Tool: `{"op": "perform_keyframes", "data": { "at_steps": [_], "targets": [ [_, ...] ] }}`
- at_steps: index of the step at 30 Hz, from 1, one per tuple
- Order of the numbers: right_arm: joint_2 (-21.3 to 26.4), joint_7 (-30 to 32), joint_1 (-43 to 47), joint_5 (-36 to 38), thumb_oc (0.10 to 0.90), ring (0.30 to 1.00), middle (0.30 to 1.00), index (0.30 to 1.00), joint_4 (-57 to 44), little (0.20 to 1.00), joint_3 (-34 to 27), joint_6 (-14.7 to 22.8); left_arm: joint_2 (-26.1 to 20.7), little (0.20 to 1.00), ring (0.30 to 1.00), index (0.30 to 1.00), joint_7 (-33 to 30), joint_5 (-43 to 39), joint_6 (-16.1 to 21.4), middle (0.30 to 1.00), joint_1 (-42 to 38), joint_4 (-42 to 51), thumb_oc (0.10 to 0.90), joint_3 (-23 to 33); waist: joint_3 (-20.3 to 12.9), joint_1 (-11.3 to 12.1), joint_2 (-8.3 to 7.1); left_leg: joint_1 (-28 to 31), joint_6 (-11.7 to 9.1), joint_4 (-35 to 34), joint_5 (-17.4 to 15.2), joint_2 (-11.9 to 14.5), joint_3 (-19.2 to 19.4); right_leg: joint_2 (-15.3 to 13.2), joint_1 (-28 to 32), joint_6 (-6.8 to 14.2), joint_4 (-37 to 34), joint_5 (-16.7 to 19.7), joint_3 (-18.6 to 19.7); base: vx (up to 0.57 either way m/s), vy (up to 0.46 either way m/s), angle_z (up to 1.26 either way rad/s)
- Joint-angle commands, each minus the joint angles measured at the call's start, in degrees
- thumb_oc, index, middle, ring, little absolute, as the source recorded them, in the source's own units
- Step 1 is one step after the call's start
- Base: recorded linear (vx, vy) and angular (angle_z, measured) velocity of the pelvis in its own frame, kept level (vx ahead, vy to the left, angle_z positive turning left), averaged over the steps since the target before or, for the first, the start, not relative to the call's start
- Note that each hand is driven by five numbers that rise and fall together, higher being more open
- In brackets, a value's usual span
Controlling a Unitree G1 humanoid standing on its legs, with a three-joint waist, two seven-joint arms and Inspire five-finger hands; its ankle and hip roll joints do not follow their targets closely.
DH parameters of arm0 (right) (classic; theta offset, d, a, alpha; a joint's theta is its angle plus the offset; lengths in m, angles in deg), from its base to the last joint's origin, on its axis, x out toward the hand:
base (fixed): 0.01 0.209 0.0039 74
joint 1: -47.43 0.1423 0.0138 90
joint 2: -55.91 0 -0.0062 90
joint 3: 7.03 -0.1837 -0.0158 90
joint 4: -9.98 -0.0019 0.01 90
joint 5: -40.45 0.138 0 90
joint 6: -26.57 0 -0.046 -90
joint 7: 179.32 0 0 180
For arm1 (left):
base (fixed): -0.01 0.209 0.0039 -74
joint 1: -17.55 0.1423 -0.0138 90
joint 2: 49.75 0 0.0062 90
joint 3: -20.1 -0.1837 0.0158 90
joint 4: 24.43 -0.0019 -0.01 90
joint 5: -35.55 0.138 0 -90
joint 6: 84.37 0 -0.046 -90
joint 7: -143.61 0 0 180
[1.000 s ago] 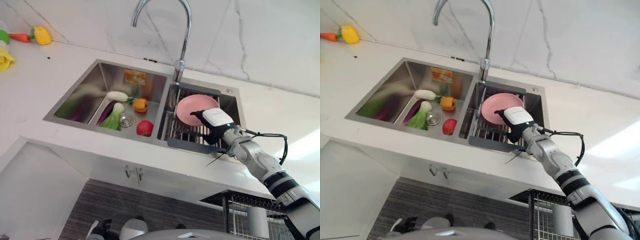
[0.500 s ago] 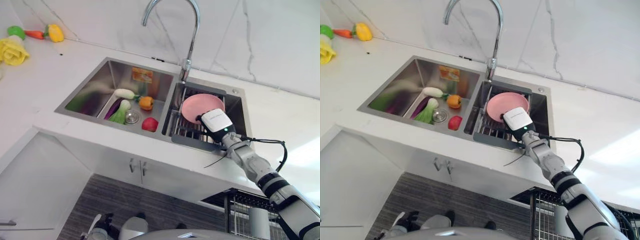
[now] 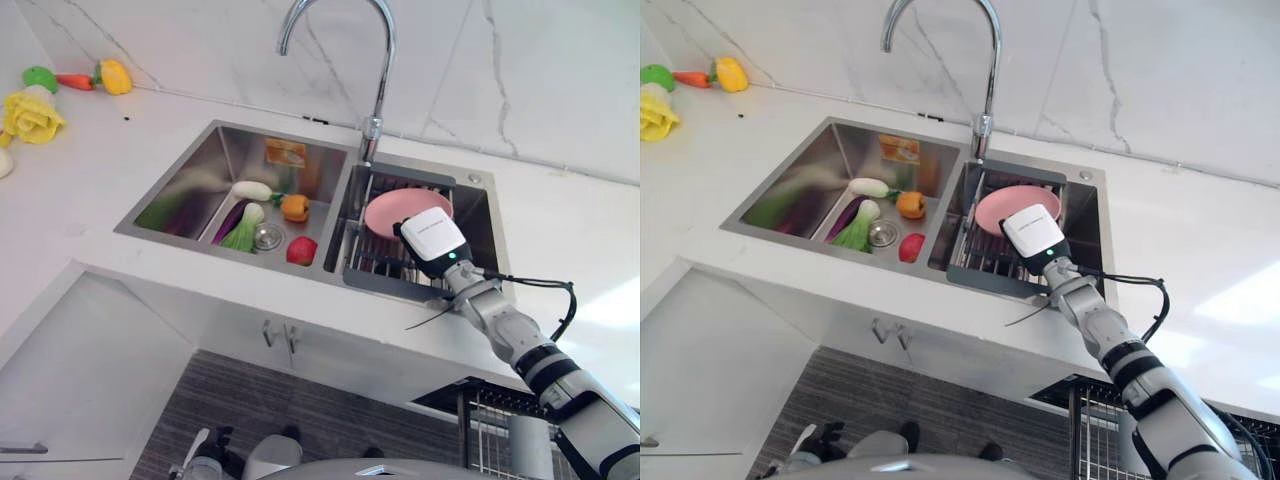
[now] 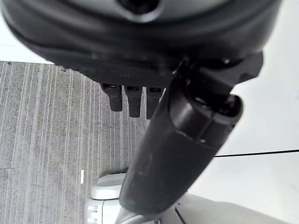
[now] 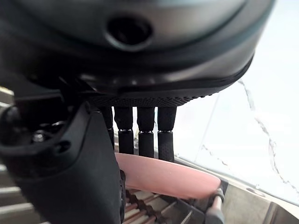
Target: Place the dishes in the dishwasher.
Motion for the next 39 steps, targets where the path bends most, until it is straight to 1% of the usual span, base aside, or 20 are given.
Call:
{"op": "perform_keyframes", "data": {
  "at_steps": [1, 7, 9, 11, 12, 13, 14, 15, 17, 22, 23, 24, 25, 26, 27, 28, 31, 32, 34, 39],
  "targets": [
    [5.4, 7.3, 6.5, 5.4, 0.400, 0.300, 0.300, 0.300, -8.6, 0.300, -9.8, -4.6, 0.0, 0.900, 0.900, 0.900, -1.2, 2.4, 1.3, 0.900, -2.9, -2.9, 0.800, -2.5, -3.5, 1.0, -0.25, -1.1, -5.2, -3.6, 3.8, 2.0, 0.6, -3.7, 3.0, 4.7, 6.2, -7.6, 0.8, 0.00, 0.006, -0.04],
    [6.4, 8.3, 2.7, 8.1, 0.400, 0.300, 0.300, 0.300, -18.9, 0.300, -16.1, -2.1, -0.4, 0.900, 0.900, 0.900, -1.4, 3.5, 1.2, 0.900, -3.0, -2.5, 0.800, -1.7, -3.6, -0.3, -0.27, -0.4, -5.0, -3.7, 3.5, 2.1, 2.1, -3.5, 2.9, 4.6, 5.8, -7.5, 2.3, 0.00, 0.013, -0.11],
    [7.1, 9.1, -1.0, 9.7, 0.400, 0.300, 0.300, 0.300, -26.5, 0.300, -21.0, -0.3, -0.4, 0.900, 0.900, 0.900, -1.4, 4.1, 1.2, 0.900, -2.7, -2.0, 0.800, -1.1, -3.6, -2.0, -0.26, 0.1, -4.8, -3.7, 3.2, 2.4, 3.3, -3.4, 2.8, 4.6, 5.3, -7.3, 3.8, 0.00, 0.019, -0.28],
    [7.2, 9.3, -2.0, 10.0, 0.400, 0.300, 0.300, 0.300, -28.7, 0.300, -22.2, 0.4, -0.4, 0.900, 0.900, 0.900, -1.2, 4.3, 1.3, 0.900, -2.6, -1.9, 0.800, -0.9, -3.5, -2.7, -0.21, 0.4, -4.7, -3.7, 3.0, 2.4, 3.9, -3.5, 2.7, 4.7, 5.2, -7.2, 4.5, -0.01, 0.019, -0.22],
    [7.6, 8.7, -3.3, 10.2, 0.400, 0.300, 0.300, 0.300, -31.8, 0.300, -23.6, 1.1, -0.3, 0.900, 0.900, 0.900, -1.1, 4.7, 1.3, 0.900, -2.5, -1.9, 0.800, -0.8, -3.5, -3.1, -0.17, 0.8, -4.6, -3.8, 2.8, 2.6, 4.6, -3.4, 2.5, 4.8, 5.1, -7.0, 5.4, 0.01, 0.030, -0.35],
    [8.1, 9.1, -5.7, 10.0, 0.400, 0.300, 0.300, 0.300, -35.7, 0.300, -25.8, 2.0, -0.1, 0.900, 0.900, 0.900, -0.9, 5.4, 1.5, 0.900, -2.2, -1.8, 0.800, -0.5, -3.5, -4.7, -0.06, 1.6, -4.2, -3.8, 2.3, 2.7, 6.0, -3.3, 2.0, 4.9, 4.9, -6.7, 7.0, 0.01, 0.033, -0.59],
    [8.1, 8.8, -6.3, 10.0, 0.400, 0.300, 0.300, 0.300, -36.3, 0.300, -26.3, 2.0, -0.2, 0.900, 0.900, 0.900, -0.9, 5.4, 1.5, 0.900, -2.1, -1.8, 0.800, -0.6, -3.5, -4.3, -0.02, 1.7, -4.2, -3.8, 2.2, 2.8, 6.3, -3.3, 2.0, 4.9, 4.9, -6.6, 7.3, -0.01, 0.045, -0.59],
    [8.9, 8.2, -8.9, 9.6, 0.400, 0.300, 0.300, 0.300, -40.7, 0.300, -29.0, 2.9, -0.1, 0.900, 0.900, 0.900, -0.7, 6.2, 1.7, 0.900, -1.8, -1.5, 0.800, -0.1, -3.4, -6.0, 0.08, 2.4, -3.7, -3.7, 1.7, 2.9, 8.0, -3.3, 1.4, 5.2, 4.9, -6.1, 9.5, -0.02, 0.025, -0.43],
    [8.9, 8.0, -9.9, 9.9, 0.400, 0.300, 0.300, 0.300, -42.1, 0.300, -29.8, 3.4, -0.1, 0.900, 0.900, 0.900, -0.6, 6.4, 1.8, 0.900, -1.6, -1.4, 0.800, 0.0, -3.4, -6.3, 0.19, 2.8, -3.5, -3.8, 1.5, 3.0, 8.8, -3.3, 1.1, 5.2, 4.9, -5.9, 10.6, -0.01, 0.029, -0.50],
    [9.8, 6.7, -17.4, 11.5, 0.400, 0.300, 0.300, 0.300, -49.7, 0.300, -37.4, 4.9, -0.2, 0.900, 0.900, 0.900, 0.2, 6.9, 2.2, 0.900, -0.9, 0.2, 0.800, 1.0, -3.0, -10.4, 0.59, 5.0, -2.5, -4.2, 0.4, 3.0, 14.2, -3.2, -1.5, 6.2, 5.1, -4.3, 17.2, -0.03, 0.055, -0.78],
    [9.6, 6.2, -20.5, 12.8, 0.400, 0.300, 0.300, 0.300, -51.5, 0.300, -40.3, 5.5, -0.2, 0.900, 0.900, 0.900, 0.4, 6.6, 2.5, 0.900, -0.7, 0.5, 0.800, 1.8, -2.7, -12.8, 0.79, 5.8, -2.1, -4.5, 0.0, 3.0, 16.4, -3.3, -2.7, 6.7, 5.4, -3.6, 19.8, -0.04, 0.068, -0.92],
    [9.5, 6.0, -20.8, 12.8, 0.400, 0.300, 0.300, 0.300, -51.8, 0.300, -40.5, 5.5, -0.2, 0.900, 0.900, 0.900, 0.4, 6.7, 2.5, 0.900, -0.6, 0.5, 0.800, 1.8, -2.8, -12.5, 0.82, 5.9, -2.1, -4.6, -0.1, 3.0, 16.7, -3.2, -2.8, 6.7, 5.4, -3.6, 20.2, -0.06, 0.103, -1.00],
    [9.6, 5.2, -23.4, 14.1, 0.400, 0.300, 0.300, 0.300, -52.9, 0.300, -43.0, 5.7, -0.2, 0.900, 0.900, 0.900, 0.8, 6.3, 2.8, 0.900, -0.6, 1.1, 0.800, 2.2, -2.5, -14.4, 1.02, 6.9, -1.6, -4.9, -0.5, 2.8, 19.4, -3.2, -4.3, 7.3, 5.8, -2.8, 23.5, -0.03, 0.085, -1.39],
    [9.4, 5.0, -24.0, 14.8, 0.400, 0.300, 0.300, 0.300, -53.3, 0.300, -43.6, 6.0, -0.2, 0.900, 0.900, 0.900, 0.9, 6.0, 2.9, 0.900, -0.4, 1.2, 0.800, 2.5, -2.4, -15.6, 1.12, 7.1, -1.4, -5.0, -0.7, 2.7, 20.3, -3.2, -4.8, 7.5, 5.9, -2.5, 24.6, -0.03, 0.085, -1.37],
    [9.3, 4.9, -24.1, 14.8, 0.400, 0.300, 0.300, 0.300, -53.5, 0.300, -43.7, 6.0, -0.2, 0.900, 0.900, 0.900, 0.9, 6.0, 2.9, 0.900, -0.4, 1.2, 0.800, 2.6, -2.4, -15.4, 1.15, 7.2, -1.4, -5.1, -0.7, 2.7, 20.6, -3.1, -5.0, 7.5, 5.9, -2.5, 24.9, -0.01, 0.081, -1.21],
    [9.2, 4.5, -26.0, 16.0, 0.400, 0.300, 0.300, 0.300, -53.3, 0.300, -45.0, 6.3, -0.3, 0.900, 0.900, 0.900, 1.1, 5.8, 3.2, 0.900, -0.4, 1.7, 0.800, 2.8, -2.2, -17.5, 1.34, 7.7, -1.0, -5.5, -0.9, 2.5, 22.4, -2.8, -6.2, 7.8, 6.3, -2.1, 27.2, 0.00, 0.056, -0.78],
    [9.1, 4.4, -26.3, 16.1, 0.400, 0.300, 0.300, 0.300, -53.6, 0.300, -45.2, 6.3, -0.3, 0.900, 0.900, 0.900, 1.1, 5.8, 3.2, 0.900, -0.3, 1.7, 0.800, 2.8, -2.3, -16.9, 1.42, 7.8, -1.0, -5.7, -0.9, 2.5, 23.0, -2.8, -6.5, 7.9, 6.4, -2.1, 27.7, 0.00, 0.053, -0.53],
    [6.7, 3.3, -30.2, 18.3, 0.400, 0.300, 0.300, 0.300, -52.9, 0.300, -45.9, 7.0, -0.1, 0.900, 0.900, 0.900, 1.2, 5.1, 3.5, 0.900, -0.7, 2.4, 0.800, 3.6, -1.6, -20.8, 1.92, 8.9, -0.3, -6.5, -1.7, 2.0, 25.3, -2.4, -8.0, 8.6, 6.7, -1.8, 30.5, 0.00, 0.101, -0.55],
    [6.4, 3.0, -30.6, 18.4, 0.400, 0.300, 0.300, 0.300, -53.4, 0.300, -46.2, 7.0, -0.2, 0.900, 0.900, 0.900, 1.2, 5.1, 3.5, 0.900, -0.5, 2.5, 0.800, 3.5, -1.9, -20.0, 1.81, 8.7, -0.3, -6.7, -1.4, 1.9, 26.0, -2.3, -8.7, 8.5, 6.9, -1.4, 31.3, -0.02, 0.047, -0.17],
    [6.4, 3.0, -30.6, 18.4, 0.400, 0.300, 0.300, 0.300, -53.4, 0.300, -46.2, 7.0, -0.2, 0.900, 0.900, 0.900, 1.2, 5.1, 3.5, 0.900, -0.5, 2.5, 0.800, 3.5, -1.9, -19.9, 1.82, 8.7, -0.3, -6.7, -1.4, 1.9, 26.1, -2.3, -8.8, 8.5, 6.9, -1.4, 31.3, -0.03, 0.008, -0.47]
  ]
}}
